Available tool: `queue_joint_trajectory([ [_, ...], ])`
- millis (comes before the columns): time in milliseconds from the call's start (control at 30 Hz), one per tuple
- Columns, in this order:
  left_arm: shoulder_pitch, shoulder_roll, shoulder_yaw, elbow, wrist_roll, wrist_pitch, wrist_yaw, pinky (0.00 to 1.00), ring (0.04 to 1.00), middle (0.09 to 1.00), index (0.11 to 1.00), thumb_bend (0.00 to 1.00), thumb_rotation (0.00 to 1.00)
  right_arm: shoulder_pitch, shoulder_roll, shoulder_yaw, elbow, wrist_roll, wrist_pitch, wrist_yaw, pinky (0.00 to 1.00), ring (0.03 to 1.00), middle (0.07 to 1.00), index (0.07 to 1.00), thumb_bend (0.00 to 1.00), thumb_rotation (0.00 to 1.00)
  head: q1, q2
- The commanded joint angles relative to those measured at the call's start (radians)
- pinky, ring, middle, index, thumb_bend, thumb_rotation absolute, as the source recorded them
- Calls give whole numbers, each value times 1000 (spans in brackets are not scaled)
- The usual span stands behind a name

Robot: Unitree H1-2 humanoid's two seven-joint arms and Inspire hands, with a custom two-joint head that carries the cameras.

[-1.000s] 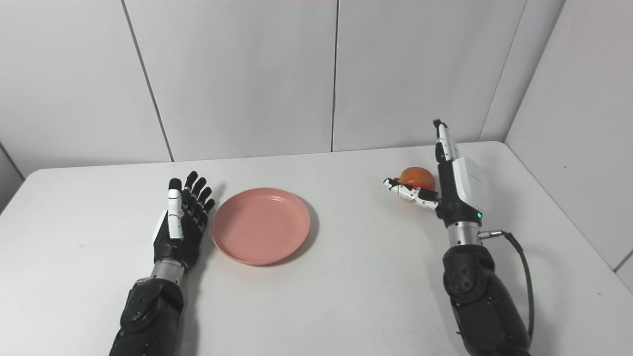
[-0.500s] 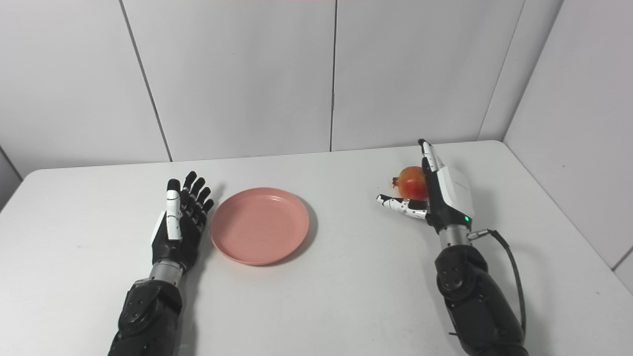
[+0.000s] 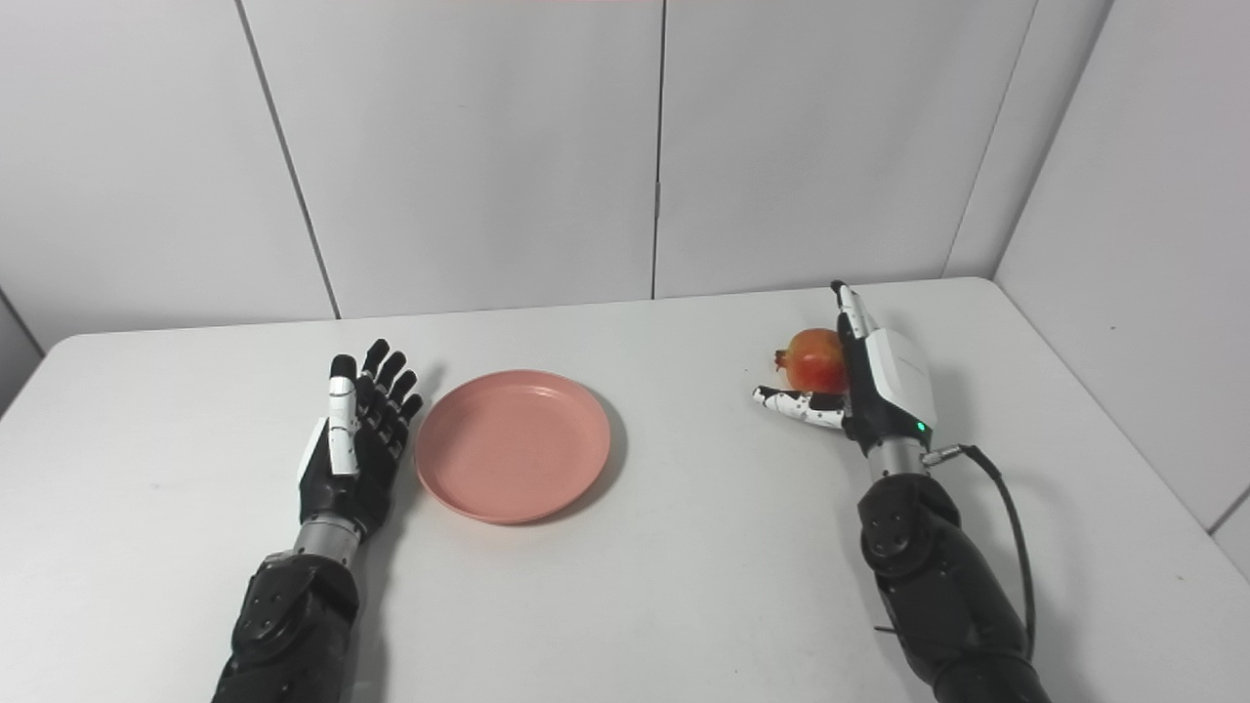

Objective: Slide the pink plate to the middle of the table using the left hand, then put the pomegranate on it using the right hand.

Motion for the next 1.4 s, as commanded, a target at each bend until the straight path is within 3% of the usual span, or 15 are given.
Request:
queue_joint_trajectory([
  [0,-3,6,-1,-20,-5,-8,-16,1000,1000,1000,1000,648,999,-69,-26,-12,-2,15,-33,-35,836,926,961,968,813,315,1,-1],
  [233,-1,4,-4,-23,-3,-11,-18,1000,1000,1000,1000,644,999,-85,-21,-19,12,52,-15,-40,808,895,952,963,789,188,4,2],
  [567,5,2,-9,-39,5,-3,-15,1000,1000,1000,1000,647,997,-99,-4,-47,57,124,-52,-76,739,837,891,901,788,36,15,7],
  [1000,9,-2,-6,-60,3,12,-6,1000,1000,1000,1000,632,986,-108,-9,-18,97,142,-27,-50,723,807,831,846,780,9,20,15],
  [1367,11,-1,-4,-72,9,22,2,1000,1000,1000,1000,621,990,-113,4,12,119,147,-16,-44,728,810,835,842,778,2,24,24],
])
